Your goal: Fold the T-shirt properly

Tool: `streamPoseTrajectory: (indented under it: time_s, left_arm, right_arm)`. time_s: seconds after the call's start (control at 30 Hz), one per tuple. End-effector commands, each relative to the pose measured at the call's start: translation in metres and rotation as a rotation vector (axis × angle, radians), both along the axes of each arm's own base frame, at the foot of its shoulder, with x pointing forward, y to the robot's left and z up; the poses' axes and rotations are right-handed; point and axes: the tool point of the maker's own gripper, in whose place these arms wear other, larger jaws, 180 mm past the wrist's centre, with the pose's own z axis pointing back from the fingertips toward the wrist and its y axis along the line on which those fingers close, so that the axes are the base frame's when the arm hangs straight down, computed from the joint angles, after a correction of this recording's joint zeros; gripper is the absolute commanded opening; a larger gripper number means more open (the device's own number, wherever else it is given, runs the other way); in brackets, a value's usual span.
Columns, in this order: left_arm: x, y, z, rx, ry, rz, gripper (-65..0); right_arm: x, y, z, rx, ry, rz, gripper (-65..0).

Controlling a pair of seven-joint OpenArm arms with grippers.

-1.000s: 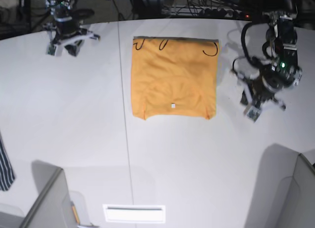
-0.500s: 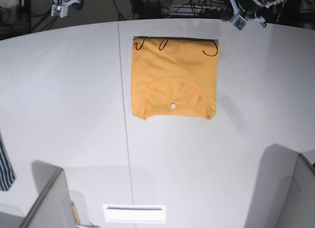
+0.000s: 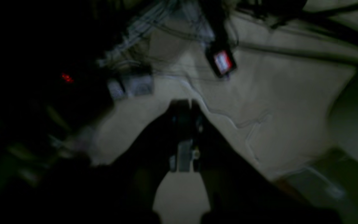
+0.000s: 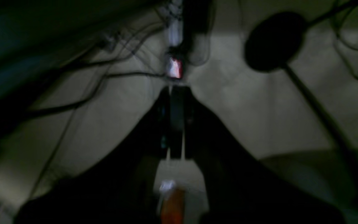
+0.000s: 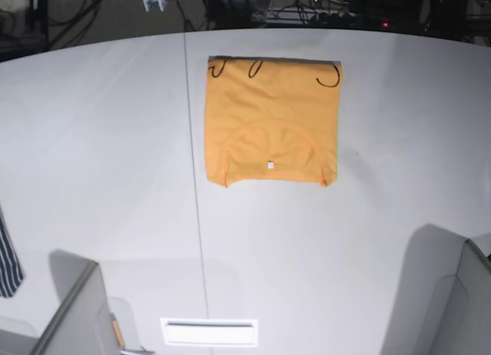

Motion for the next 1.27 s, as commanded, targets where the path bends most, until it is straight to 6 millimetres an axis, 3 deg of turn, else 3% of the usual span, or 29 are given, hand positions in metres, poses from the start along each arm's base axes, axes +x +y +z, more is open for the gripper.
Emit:
streamPoseTrajectory:
  time_s: [0.0,0.1,0.23,0.33,0.43,0.5,0.57,0.6,0.67,0.73,0.9,1.23]
  left_arm:
    - [-0.01,0.015,-0.007,0.025,0.038,0.014,-65.0]
    - [-0.009,0.029,-0.033,0.035,0.063,0.077,-65.0]
    - [0.0,0.03,-0.059,-0.015,0.001,0.181,-65.0]
    - [-0.001,0.023,-0.08,-0.045,-0.009,0.286,-65.0]
    - [-0.007,0.032,-0.102,-0.04,0.01,0.424,-65.0]
    - [-0.004,0.037,-0.108,-0.038,-0.017,0.532,-65.0]
    - [0.015,0.037,-0.108,-0.054,-0.099,0.598,-65.0]
    - [0.028,0.038,-0.106,-0.067,-0.158,0.608,-65.0]
    - [0.033,0.038,-0.105,-0.073,-0.176,0.602,-65.0]
    - [0.041,0.035,-0.107,-0.082,-0.171,0.564,-65.0]
    - [0.029,0.026,-0.11,-0.09,-0.104,0.452,-65.0]
    - [0.023,0.052,-0.117,0.094,-0.144,0.255,-65.0]
  right_arm:
    - [-0.022,0.009,-0.003,0.02,0.066,0.021,-65.0]
    - [-0.023,0.002,-0.026,-0.02,0.095,0.066,-65.0]
    - [-0.023,-0.005,-0.061,-0.074,0.081,0.14,-65.0]
    - [-0.031,-0.019,-0.085,-0.131,0.054,0.214,-65.0]
    - [-0.048,-0.027,-0.111,-0.187,0.035,0.297,-65.0]
    - [-0.057,-0.039,-0.129,-0.252,0.025,0.367,-65.0]
    - [-0.065,-0.054,-0.141,-0.304,0.008,0.443,-65.0]
    - [-0.067,-0.056,-0.143,-0.305,-0.012,0.473,-65.0]
    - [-0.066,-0.056,-0.143,-0.289,-0.066,0.488,-65.0]
    - [-0.049,-0.046,-0.143,-0.249,-0.15,0.437,-65.0]
    - [-0.053,-0.071,-0.143,-0.331,-0.082,0.225,-65.0]
    - [-0.054,-0.074,-0.143,-0.342,-0.065,0.175,-65.0]
